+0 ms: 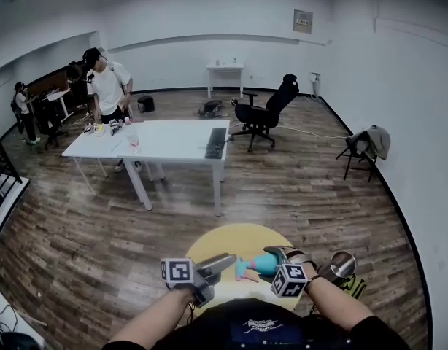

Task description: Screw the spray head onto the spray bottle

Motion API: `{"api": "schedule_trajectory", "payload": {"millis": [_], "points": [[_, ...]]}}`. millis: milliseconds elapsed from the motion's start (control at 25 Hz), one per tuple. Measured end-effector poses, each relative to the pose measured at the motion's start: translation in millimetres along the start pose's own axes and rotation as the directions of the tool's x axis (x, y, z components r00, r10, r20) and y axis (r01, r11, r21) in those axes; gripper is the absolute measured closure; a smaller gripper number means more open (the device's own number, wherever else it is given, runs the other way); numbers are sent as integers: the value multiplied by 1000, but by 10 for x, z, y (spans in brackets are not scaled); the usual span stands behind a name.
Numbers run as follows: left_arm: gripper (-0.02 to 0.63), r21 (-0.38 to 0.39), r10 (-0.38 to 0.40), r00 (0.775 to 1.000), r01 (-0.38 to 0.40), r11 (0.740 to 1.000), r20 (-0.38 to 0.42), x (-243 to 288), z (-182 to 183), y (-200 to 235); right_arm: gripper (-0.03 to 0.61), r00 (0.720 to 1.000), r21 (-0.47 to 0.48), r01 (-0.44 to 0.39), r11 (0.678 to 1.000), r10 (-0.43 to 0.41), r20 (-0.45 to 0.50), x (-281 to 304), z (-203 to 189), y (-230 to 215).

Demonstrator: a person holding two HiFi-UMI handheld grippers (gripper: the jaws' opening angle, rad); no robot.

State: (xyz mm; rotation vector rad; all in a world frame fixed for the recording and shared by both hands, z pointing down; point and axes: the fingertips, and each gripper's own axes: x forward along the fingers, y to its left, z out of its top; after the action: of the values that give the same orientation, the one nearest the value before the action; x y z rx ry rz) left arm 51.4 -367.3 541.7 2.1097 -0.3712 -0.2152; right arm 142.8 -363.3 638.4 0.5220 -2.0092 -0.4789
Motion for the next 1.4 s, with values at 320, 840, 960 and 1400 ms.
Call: {"api": "schedule_trajectory", "payload": {"millis": [320, 840, 960, 1400], "points": [[256, -88, 39, 995, -46, 995, -89, -76, -223, 197, 163, 997, -118, 51, 992, -58, -49, 30, -81, -69], [373, 325, 118, 925, 6, 946, -362, 448, -600, 7, 161, 997, -229, 33, 973, -47, -54, 67, 68, -69], [319, 81, -88, 985, 100, 992, -150, 289, -309, -181, 161, 1000, -93, -2, 996, 4, 15, 9, 213, -15], [287, -91, 30, 993, -40, 995, -111, -57, -305, 245, 161, 996, -127, 27, 992, -38, -81, 1, -135, 0]]}}
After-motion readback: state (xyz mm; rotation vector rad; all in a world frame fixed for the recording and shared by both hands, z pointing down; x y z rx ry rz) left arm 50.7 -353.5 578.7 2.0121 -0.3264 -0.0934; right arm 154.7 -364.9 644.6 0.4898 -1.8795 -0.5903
